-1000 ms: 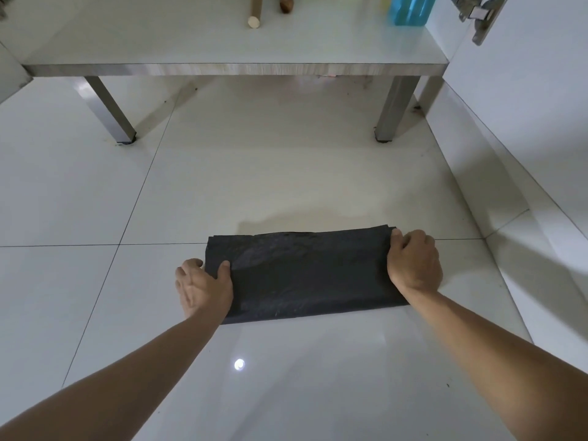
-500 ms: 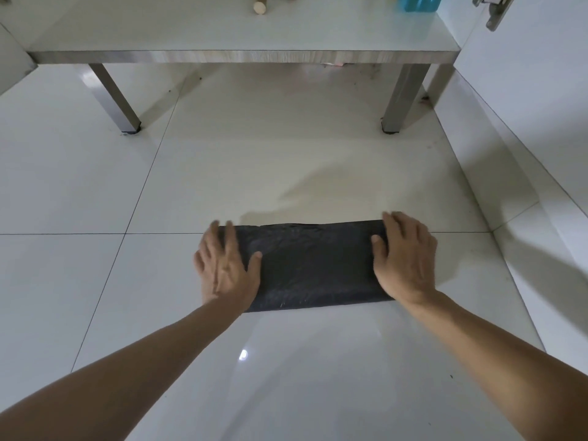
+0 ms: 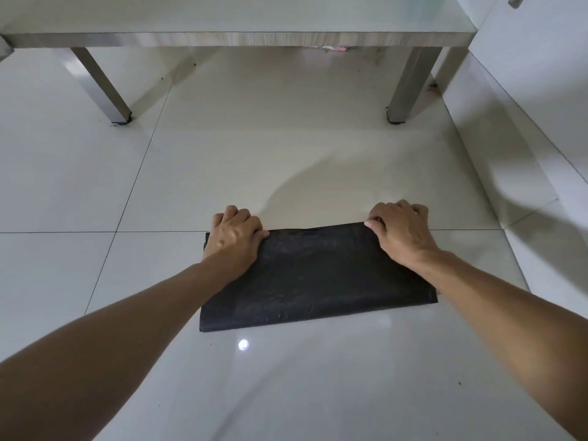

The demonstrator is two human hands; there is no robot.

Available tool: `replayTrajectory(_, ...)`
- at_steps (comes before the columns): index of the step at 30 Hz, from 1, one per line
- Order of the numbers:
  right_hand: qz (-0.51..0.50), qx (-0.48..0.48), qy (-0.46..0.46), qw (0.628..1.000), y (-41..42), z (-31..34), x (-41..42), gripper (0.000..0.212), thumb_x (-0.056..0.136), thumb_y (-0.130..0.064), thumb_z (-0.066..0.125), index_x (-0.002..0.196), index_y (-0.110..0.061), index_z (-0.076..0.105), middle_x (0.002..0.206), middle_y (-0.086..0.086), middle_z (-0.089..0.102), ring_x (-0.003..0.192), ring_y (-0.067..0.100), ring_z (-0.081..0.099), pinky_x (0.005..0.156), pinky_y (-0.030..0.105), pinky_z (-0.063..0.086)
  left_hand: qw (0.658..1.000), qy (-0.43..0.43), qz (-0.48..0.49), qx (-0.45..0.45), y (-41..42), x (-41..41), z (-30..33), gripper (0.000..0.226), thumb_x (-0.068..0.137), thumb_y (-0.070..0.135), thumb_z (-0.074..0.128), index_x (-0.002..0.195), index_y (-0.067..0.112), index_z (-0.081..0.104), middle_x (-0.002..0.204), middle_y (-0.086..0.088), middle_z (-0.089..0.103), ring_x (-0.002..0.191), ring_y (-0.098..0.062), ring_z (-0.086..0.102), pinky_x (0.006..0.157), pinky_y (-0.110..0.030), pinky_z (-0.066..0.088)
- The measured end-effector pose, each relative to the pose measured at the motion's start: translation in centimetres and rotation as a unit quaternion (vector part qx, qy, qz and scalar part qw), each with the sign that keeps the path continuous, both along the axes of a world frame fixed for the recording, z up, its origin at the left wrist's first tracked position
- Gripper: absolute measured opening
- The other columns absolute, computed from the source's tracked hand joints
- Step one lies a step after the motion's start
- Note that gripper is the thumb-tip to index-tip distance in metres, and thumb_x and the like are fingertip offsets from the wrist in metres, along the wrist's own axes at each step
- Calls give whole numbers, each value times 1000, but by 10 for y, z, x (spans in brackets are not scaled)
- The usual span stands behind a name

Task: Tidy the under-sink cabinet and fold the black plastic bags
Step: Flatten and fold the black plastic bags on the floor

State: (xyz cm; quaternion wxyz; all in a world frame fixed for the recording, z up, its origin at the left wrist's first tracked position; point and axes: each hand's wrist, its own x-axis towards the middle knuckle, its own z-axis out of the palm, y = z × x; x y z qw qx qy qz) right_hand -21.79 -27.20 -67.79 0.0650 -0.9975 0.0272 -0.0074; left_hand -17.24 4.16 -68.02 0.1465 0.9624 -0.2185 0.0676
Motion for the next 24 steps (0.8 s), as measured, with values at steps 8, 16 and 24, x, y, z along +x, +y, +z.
replayTrajectory(8,60,-51,5,997,-4,-2,-6,60,91,-68,22,83,-20,56,74,-4,57,75,23,56,78,38,40,998,-42,-6,38,2,-16,-8,46,92,49,40,82,10,60,81,-6,59,82,-30,52,76,-42,38)
replayTrajectory(16,13,-62,69,996,-3,8,8,63,78,-74,6,59,-23,38,57,-4,46,63,22,52,61,30,33,996,33,-11,86,4,-14,-8,49,96,51,36,74,12,55,69,-5,63,77,-29,56,76,-38,37)
replayTrajectory(24,-23,-60,52,997,-3,-3,12,57,91,-69,23,77,-19,45,58,-4,41,64,26,50,60,31,34,985,120,70,103,0,-10,-1,41,100,51,35,87,15,49,88,-11,65,87,-33,58,76,-37,40)
